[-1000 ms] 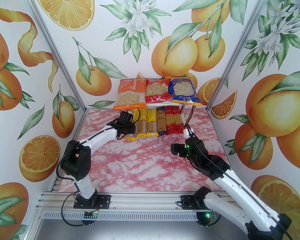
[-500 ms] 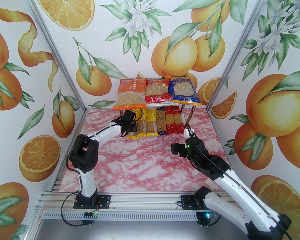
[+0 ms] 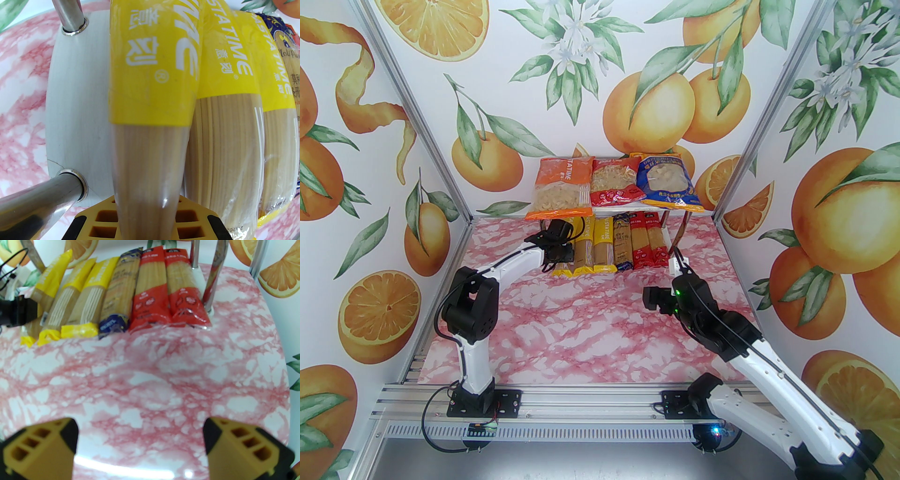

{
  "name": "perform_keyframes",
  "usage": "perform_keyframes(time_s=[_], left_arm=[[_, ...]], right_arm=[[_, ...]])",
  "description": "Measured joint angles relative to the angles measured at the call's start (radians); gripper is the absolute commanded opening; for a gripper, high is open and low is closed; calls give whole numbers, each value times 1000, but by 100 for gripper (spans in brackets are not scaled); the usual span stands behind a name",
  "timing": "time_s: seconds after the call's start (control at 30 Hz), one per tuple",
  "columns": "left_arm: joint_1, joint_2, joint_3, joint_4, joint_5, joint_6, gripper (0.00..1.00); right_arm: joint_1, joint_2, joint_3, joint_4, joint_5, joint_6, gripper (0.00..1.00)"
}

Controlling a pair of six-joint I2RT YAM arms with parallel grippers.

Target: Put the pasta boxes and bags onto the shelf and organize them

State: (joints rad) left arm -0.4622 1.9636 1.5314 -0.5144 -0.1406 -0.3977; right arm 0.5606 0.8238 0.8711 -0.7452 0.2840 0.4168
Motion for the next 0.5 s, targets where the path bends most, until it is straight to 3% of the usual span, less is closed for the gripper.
perform_keyframes(time_s=[0.33, 0.43, 0.5], left_arm=[[6, 18, 11, 13, 2, -40, 28], [7, 24, 11, 14, 5, -50, 35], [7, 27, 11, 16, 10, -55, 46]], right_arm=[[-6, -20, 0, -16, 2, -7, 94], [-6, -21, 0, -16, 4, -8, 94], [-6, -21, 0, -16, 4, -11, 94]])
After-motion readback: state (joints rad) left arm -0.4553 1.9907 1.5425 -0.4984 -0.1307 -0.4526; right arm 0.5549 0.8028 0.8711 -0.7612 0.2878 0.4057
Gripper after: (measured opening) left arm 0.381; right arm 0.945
